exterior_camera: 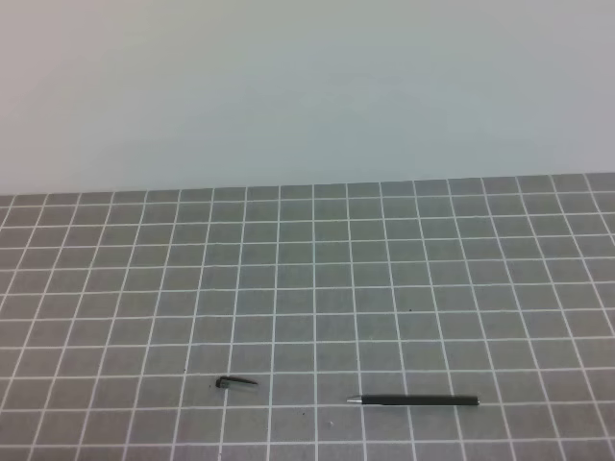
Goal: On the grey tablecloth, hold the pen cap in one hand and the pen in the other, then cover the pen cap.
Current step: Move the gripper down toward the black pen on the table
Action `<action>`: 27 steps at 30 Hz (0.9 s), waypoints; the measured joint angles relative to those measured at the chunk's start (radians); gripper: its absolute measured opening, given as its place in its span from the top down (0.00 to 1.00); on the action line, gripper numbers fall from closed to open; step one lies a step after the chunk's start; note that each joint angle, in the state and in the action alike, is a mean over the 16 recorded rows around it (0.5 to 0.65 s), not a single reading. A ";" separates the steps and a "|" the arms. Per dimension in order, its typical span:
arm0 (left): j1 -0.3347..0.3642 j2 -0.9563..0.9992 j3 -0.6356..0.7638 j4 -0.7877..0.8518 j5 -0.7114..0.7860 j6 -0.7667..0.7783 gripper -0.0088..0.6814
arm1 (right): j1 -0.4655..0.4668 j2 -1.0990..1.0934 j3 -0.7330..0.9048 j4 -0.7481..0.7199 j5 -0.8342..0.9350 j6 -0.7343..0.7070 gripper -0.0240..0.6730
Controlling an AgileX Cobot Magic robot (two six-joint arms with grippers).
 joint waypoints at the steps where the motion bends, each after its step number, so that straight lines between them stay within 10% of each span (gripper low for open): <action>1: 0.000 0.002 0.000 0.000 0.000 0.000 0.99 | 0.000 0.000 0.000 0.000 0.000 0.000 0.96; 27: 0.001 -0.005 0.008 0.000 0.000 0.000 0.99 | 0.000 0.000 0.000 0.000 -0.003 0.000 0.96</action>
